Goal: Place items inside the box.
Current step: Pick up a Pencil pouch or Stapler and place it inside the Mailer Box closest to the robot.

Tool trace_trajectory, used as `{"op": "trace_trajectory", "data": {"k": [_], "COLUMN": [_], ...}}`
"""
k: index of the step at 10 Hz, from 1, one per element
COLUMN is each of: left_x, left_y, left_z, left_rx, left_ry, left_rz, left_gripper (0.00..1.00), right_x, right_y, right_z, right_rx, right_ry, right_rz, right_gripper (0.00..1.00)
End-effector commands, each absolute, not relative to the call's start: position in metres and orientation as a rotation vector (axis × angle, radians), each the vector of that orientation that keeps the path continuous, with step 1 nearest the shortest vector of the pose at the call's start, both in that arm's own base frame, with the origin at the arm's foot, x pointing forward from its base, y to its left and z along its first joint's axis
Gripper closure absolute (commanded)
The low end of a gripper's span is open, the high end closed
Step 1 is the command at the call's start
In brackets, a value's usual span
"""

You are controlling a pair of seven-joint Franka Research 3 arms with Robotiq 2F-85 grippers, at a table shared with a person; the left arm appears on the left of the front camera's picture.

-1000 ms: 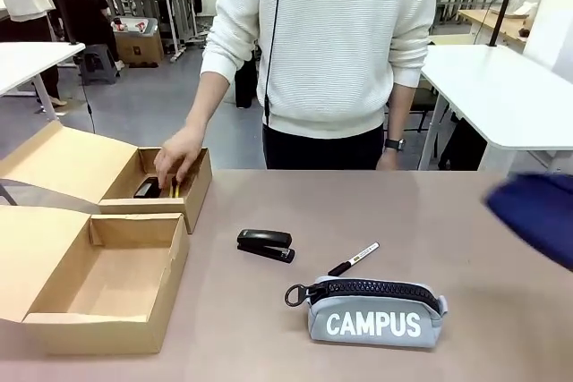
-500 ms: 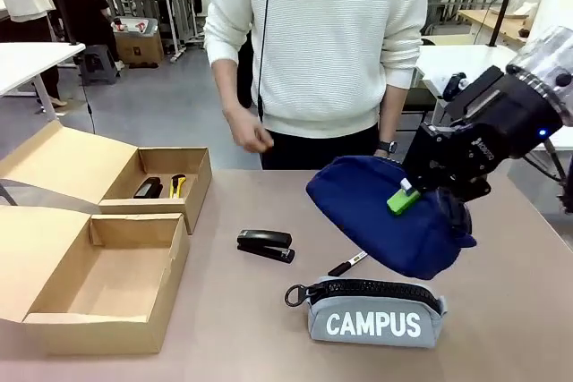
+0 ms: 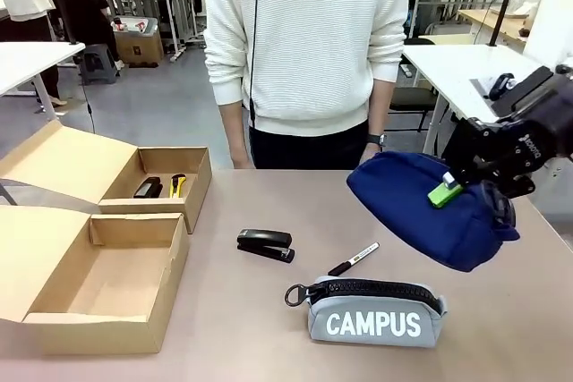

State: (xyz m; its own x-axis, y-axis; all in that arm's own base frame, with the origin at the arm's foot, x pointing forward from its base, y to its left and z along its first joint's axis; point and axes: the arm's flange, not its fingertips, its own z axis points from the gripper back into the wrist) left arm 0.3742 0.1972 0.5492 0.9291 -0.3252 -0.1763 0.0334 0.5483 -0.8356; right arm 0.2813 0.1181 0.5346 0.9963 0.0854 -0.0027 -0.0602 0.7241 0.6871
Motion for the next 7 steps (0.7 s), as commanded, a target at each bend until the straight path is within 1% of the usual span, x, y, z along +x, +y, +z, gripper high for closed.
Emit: {"op": "trace_trajectory", "data": {"k": [1, 2, 4, 5, 6, 7], "left_x": [0.335, 0.305, 0.268, 0.253, 0.239, 0.223], "left_y": [0.240, 0.279, 0.353, 0.388, 0.409, 0.416], "left_z": [0.596, 0.599, 0.602, 0.610, 0.618, 0.625], "left_rx": [-1.184, -1.205, -1.195, -1.259, -1.338, -1.395], "left_ry": [0.320, 0.336, 0.262, 0.161, 0.102, 0.069], "left_rz": [-0.223, -0.230, -0.063, 0.036, 0.046, 0.003], "left_gripper": [0.00, 0.00, 0.00, 0.00, 0.00, 0.00], "right_x": [0.295, 0.313, 0.344, 0.356, 0.362, 0.366], "right_y": [0.126, 0.136, 0.154, 0.163, 0.173, 0.200], "right_z": [0.537, 0.537, 0.536, 0.535, 0.535, 0.538], "right_rx": [0.734, 0.721, 0.716, 0.727, 0.735, 0.754], "right_ry": [0.004, 0.023, 0.063, 0.095, 0.112, 0.076], "right_rz": [-0.002, -0.012, -0.010, 0.008, 0.014, -0.046], "right_gripper": [0.92, 0.92, 0.92, 0.92, 0.92, 0.92]}}
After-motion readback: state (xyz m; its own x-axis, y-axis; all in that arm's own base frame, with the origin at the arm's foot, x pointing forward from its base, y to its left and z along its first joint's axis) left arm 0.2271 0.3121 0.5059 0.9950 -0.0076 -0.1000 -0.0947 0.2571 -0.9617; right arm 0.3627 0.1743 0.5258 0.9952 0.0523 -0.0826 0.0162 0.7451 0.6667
